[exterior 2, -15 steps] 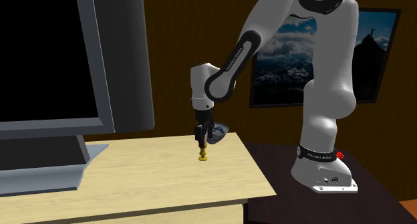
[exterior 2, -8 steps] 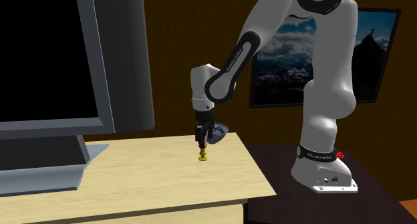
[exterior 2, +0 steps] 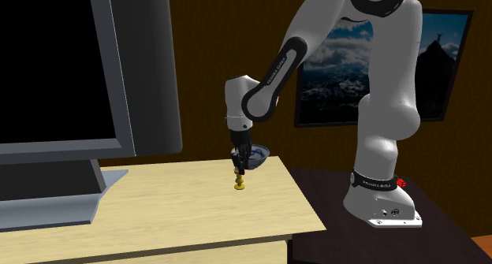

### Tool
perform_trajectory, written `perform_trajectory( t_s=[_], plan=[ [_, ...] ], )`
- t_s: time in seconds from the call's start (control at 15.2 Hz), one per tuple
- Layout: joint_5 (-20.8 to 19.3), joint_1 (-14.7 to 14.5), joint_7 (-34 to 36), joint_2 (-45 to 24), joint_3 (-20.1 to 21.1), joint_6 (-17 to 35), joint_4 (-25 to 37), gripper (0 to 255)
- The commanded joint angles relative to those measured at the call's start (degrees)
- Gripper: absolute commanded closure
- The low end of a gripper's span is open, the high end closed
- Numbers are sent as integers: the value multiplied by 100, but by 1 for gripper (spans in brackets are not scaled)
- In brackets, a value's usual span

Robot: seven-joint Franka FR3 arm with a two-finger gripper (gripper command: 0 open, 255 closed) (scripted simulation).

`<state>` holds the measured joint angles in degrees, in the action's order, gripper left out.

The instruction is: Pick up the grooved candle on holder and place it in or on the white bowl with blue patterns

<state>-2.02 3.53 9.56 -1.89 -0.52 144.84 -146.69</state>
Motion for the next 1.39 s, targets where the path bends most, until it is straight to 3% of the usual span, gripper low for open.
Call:
perform_trajectory(
  t_s=[0.0,1.32],
  plan=[
    [0,1,0,-3,-1,1,-2,255],
    [39,-6,-49,1181,4,-1548,364,255]
  ],
)
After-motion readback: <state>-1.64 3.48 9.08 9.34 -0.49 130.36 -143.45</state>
